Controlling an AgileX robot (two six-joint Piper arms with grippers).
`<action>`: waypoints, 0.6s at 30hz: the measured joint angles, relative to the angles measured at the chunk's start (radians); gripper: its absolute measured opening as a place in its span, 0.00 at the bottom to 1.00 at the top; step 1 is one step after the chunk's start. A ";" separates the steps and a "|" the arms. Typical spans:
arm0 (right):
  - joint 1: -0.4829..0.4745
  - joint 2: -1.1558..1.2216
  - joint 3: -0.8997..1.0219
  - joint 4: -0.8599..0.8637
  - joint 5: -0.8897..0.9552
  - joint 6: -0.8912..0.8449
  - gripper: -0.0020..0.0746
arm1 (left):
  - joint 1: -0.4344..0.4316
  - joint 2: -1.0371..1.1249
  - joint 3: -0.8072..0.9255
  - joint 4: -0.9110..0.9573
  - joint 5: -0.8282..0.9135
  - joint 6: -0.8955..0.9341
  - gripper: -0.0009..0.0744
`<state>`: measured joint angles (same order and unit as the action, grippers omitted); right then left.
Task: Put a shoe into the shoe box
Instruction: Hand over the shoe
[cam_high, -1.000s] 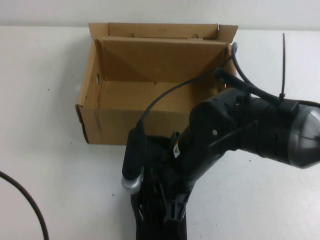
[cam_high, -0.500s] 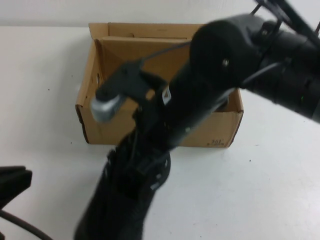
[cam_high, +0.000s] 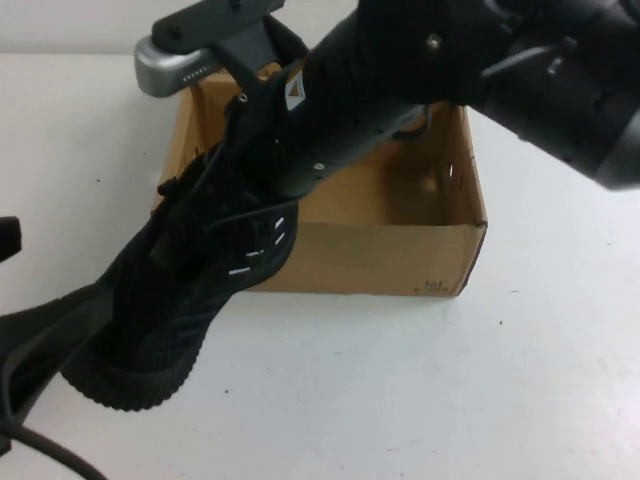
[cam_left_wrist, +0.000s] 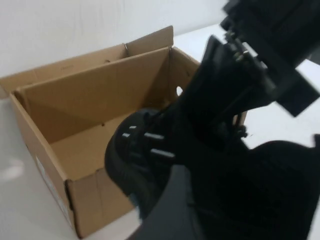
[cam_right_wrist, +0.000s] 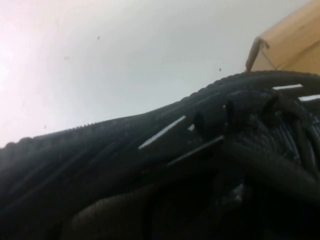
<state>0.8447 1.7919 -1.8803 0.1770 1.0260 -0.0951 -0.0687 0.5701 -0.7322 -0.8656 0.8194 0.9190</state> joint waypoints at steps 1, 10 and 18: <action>0.000 0.014 -0.015 0.000 0.002 0.004 0.04 | 0.000 0.000 0.000 -0.005 -0.002 0.016 0.80; 0.000 0.121 -0.195 -0.045 0.062 0.071 0.03 | -0.042 0.032 0.000 -0.049 -0.028 0.195 0.81; 0.000 0.135 -0.243 -0.045 0.055 0.086 0.03 | -0.070 0.155 0.000 -0.035 -0.132 0.252 0.81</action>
<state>0.8447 1.9266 -2.1235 0.1324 1.0806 -0.0089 -0.1388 0.7249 -0.7322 -0.9008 0.6878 1.1711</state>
